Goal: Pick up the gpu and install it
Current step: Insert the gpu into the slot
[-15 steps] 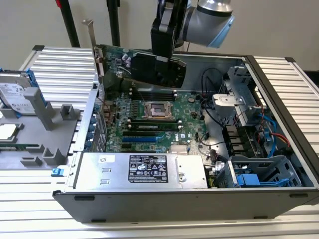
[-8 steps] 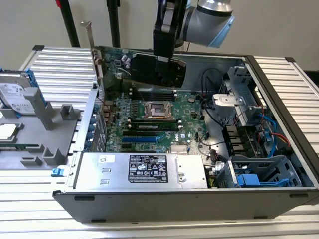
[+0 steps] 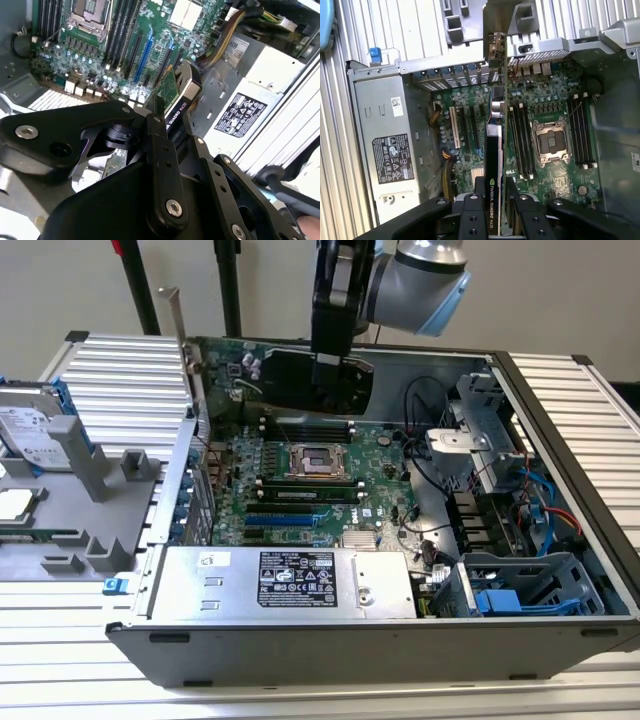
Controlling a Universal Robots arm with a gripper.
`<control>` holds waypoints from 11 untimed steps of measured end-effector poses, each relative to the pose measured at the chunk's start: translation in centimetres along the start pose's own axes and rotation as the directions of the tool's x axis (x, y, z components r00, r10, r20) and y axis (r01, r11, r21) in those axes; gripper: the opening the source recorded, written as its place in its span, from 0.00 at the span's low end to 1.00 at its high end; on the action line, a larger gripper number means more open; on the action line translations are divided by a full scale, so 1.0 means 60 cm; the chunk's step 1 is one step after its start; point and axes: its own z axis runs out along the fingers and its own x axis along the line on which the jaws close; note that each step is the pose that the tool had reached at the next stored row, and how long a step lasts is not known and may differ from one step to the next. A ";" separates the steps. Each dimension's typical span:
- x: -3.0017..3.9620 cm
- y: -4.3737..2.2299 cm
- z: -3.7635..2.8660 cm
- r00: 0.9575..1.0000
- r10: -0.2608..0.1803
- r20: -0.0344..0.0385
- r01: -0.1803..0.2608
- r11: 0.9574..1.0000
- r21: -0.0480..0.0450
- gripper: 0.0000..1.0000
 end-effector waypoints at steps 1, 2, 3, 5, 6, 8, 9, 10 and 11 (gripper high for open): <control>0.000 0.000 0.000 1.000 -0.007 0.000 0.007 1.000 0.000 0.00; 0.000 0.000 0.000 1.000 -0.015 -0.001 0.015 1.000 0.000 0.00; 0.000 0.000 0.000 1.000 -0.022 -0.001 0.022 1.000 0.000 0.00; 0.000 0.000 0.000 0.999 -0.037 -0.002 0.037 0.999 0.000 0.00; 0.000 0.000 0.000 0.999 -0.045 -0.002 0.045 0.999 0.000 0.00; 0.000 0.000 0.000 0.998 -0.060 -0.003 0.060 0.998 -0.001 0.00; 0.000 0.000 0.000 0.998 -0.068 -0.003 0.068 0.998 -0.001 0.00; 0.000 0.000 0.000 0.997 -0.075 -0.003 0.075 0.997 -0.001 0.00; 0.000 0.000 0.000 0.997 -0.082 -0.004 0.082 0.997 -0.001 0.00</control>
